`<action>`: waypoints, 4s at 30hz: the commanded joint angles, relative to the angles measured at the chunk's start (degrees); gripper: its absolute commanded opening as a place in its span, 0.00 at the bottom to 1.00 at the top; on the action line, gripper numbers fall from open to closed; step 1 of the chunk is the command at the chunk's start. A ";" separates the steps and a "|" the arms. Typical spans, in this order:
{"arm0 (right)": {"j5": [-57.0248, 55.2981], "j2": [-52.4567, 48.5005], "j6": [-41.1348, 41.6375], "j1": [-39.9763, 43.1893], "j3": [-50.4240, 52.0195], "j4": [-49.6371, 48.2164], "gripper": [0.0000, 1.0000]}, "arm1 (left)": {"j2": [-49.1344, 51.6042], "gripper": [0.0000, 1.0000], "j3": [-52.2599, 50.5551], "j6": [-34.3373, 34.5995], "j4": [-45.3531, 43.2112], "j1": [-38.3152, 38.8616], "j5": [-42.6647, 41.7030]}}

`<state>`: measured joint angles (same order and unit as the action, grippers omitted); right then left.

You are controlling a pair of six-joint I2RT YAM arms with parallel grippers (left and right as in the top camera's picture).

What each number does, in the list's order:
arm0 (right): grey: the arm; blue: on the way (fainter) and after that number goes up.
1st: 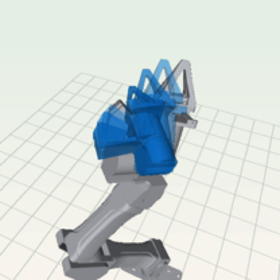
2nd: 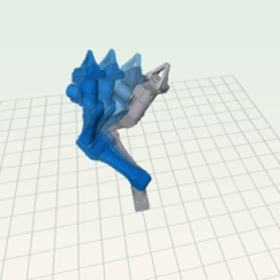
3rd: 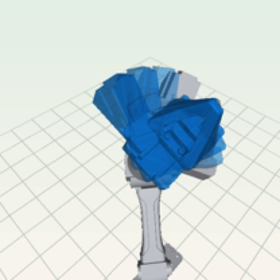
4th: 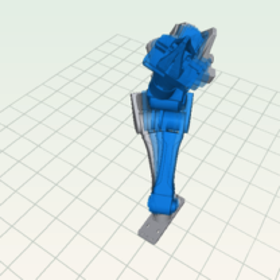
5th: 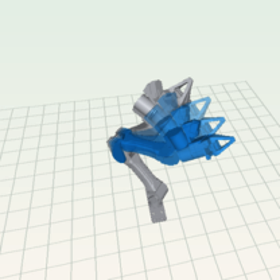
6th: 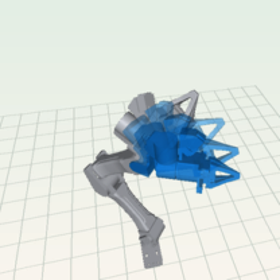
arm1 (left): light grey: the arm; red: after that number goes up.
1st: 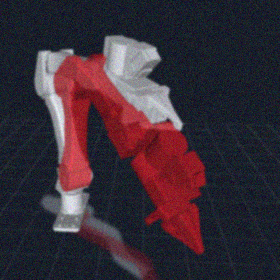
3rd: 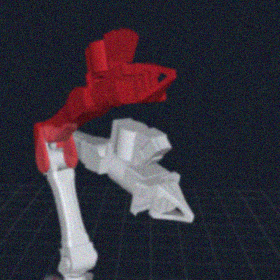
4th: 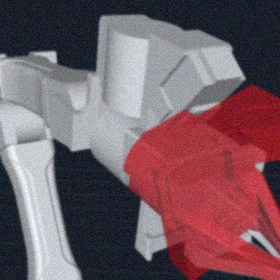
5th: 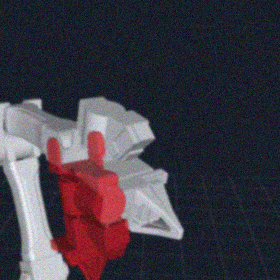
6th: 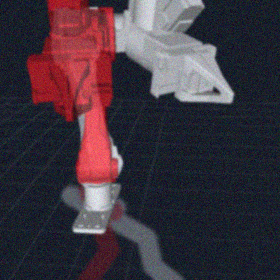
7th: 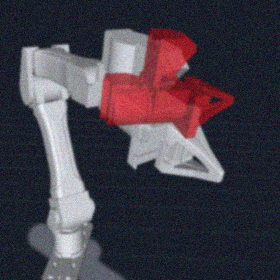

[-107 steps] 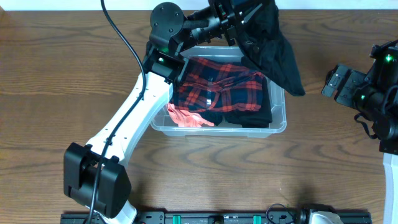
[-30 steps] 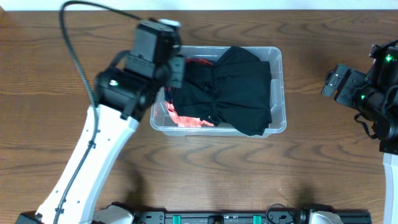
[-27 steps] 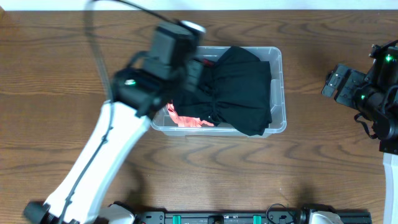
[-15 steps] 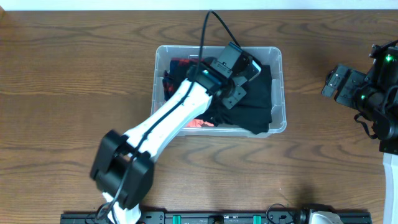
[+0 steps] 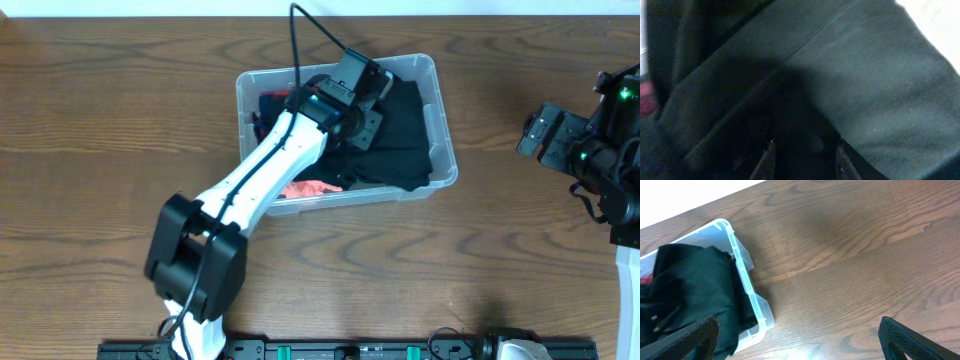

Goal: Pack container

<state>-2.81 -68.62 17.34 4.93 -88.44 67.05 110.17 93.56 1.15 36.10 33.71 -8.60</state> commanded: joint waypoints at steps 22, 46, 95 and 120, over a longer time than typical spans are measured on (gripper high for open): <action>-0.17 -0.02 -0.24 0.31 -0.42 0.07 0.99 | 6.19 0.40 -3.85 -9.62 2.54 7.89 -7.50; -0.17 -0.02 -0.24 0.31 -0.42 0.07 0.99 | 5.29 0.55 4.07 -6.56 -9.11 -2.93 -1.70; -0.20 -0.02 -0.24 0.31 -0.42 0.07 0.99 | -20.83 0.85 5.55 2.71 24.68 -12.57 15.74; -0.20 -0.02 -0.24 0.31 -0.42 0.07 0.99 | -54.51 0.98 5.53 5.60 44.06 -26.21 18.12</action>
<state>-2.81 -68.62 17.34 4.93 -88.44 67.05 55.90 99.04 6.22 79.59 7.88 9.19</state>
